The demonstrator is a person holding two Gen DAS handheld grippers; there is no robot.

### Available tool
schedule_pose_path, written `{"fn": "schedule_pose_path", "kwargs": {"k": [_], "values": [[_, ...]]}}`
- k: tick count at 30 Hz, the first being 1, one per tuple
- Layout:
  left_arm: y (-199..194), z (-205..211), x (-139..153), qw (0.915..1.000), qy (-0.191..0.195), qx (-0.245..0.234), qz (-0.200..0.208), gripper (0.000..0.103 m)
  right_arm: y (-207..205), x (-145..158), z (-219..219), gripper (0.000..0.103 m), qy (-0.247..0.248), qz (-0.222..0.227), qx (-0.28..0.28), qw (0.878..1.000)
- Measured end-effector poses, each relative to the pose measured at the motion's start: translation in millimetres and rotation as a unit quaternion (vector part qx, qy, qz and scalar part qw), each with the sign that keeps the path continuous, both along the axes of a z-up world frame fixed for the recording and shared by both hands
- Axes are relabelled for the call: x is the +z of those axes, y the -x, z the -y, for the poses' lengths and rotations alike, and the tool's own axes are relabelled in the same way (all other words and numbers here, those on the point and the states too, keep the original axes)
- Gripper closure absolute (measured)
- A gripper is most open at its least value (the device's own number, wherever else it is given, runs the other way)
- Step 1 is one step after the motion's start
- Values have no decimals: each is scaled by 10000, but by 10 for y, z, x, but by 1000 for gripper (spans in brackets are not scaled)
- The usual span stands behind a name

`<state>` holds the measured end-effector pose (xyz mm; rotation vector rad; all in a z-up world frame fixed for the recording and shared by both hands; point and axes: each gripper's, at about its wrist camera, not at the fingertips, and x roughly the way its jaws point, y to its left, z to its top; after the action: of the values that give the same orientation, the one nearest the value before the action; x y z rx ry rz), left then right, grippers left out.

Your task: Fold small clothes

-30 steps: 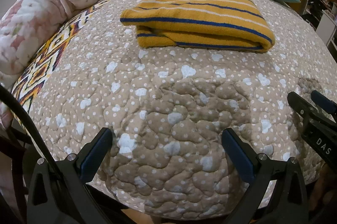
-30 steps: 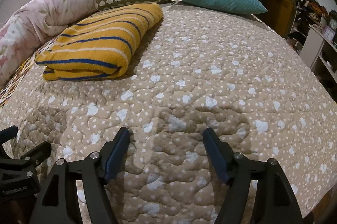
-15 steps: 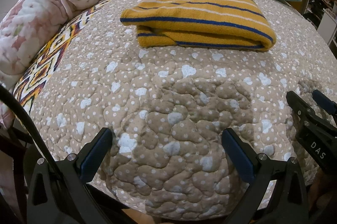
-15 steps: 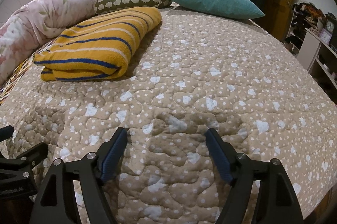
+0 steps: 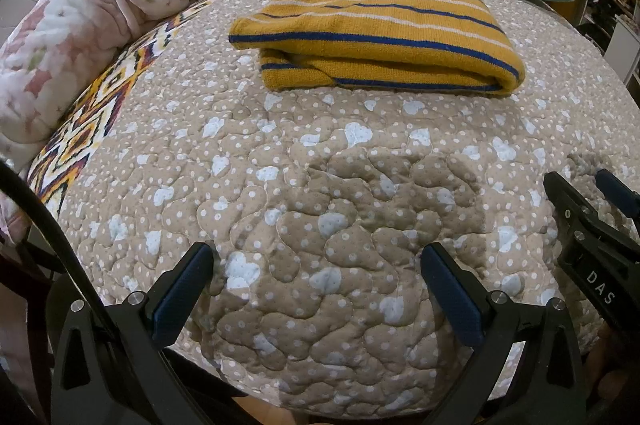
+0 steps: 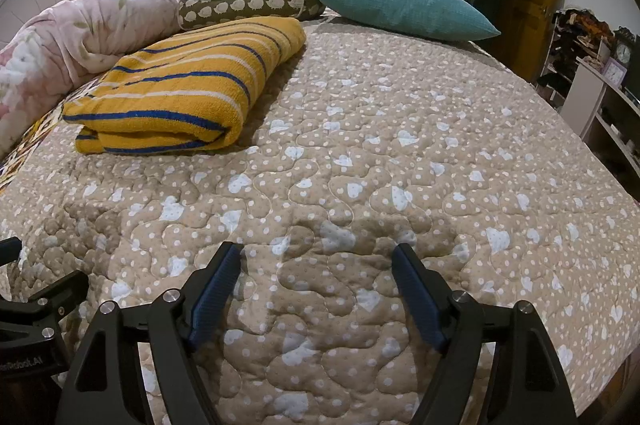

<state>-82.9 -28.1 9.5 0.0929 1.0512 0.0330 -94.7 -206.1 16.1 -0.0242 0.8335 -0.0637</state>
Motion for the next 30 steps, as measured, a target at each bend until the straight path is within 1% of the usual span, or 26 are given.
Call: {"fn": "schedule_pose_path", "kwargs": {"k": [8, 30], "values": [[3, 3, 4, 10000, -7, -5, 9, 0, 12, -12, 10, 18, 38, 59, -31, 10000], [14, 8, 7, 10000, -20, -5, 42, 0, 26, -15, 5, 18, 67, 102, -32, 9999]]}}
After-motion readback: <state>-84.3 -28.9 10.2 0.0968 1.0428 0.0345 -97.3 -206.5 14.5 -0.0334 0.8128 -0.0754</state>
